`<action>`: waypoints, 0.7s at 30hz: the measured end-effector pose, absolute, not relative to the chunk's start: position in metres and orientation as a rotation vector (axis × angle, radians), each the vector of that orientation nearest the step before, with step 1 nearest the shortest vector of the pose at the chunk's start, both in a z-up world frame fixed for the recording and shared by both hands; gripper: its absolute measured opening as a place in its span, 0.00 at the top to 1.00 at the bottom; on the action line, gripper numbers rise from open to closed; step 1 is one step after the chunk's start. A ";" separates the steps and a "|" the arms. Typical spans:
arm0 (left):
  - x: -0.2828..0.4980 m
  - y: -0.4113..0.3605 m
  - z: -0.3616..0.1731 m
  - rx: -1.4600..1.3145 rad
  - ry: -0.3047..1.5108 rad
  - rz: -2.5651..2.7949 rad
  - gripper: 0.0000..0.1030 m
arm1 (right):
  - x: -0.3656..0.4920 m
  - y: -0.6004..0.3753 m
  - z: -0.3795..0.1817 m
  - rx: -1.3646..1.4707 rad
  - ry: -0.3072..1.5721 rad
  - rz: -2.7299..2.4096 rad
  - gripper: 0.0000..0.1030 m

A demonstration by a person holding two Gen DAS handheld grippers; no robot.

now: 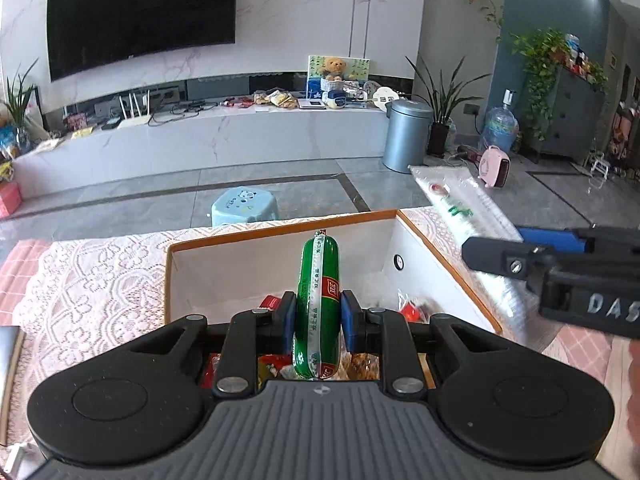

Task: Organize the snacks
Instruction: 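Lift the sausage stick and white packet and carry them over the box, then lower both items into the box and open both tools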

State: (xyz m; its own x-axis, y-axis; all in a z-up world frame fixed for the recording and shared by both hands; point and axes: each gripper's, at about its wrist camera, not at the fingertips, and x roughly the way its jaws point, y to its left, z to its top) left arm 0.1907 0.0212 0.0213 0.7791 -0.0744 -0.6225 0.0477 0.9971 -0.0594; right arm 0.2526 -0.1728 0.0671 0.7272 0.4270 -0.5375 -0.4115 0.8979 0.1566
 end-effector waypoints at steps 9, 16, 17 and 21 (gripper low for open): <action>0.234 0.029 -0.011 -0.081 0.764 -0.058 0.75 | 0.301 -0.143 0.023 -0.044 0.700 0.430 0.56; 0.259 0.027 -0.045 -0.063 0.870 -0.053 0.75 | 0.334 -0.125 -0.020 -0.203 0.788 0.377 0.56; 0.260 0.025 -0.048 -0.060 0.880 -0.055 0.75 | 0.339 -0.123 -0.027 -0.227 0.806 0.368 0.56; 0.266 0.024 -0.060 -0.052 0.918 -0.062 0.75 | 0.347 -0.120 -0.045 -0.289 0.846 0.352 0.56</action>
State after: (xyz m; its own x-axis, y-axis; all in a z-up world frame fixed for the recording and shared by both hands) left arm 0.2655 0.0240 -0.0596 0.6062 -0.0756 -0.7917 0.0314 0.9970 -0.0711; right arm 0.3475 -0.1201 -0.0454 0.6116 0.1874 -0.7686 -0.4133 0.9041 -0.1084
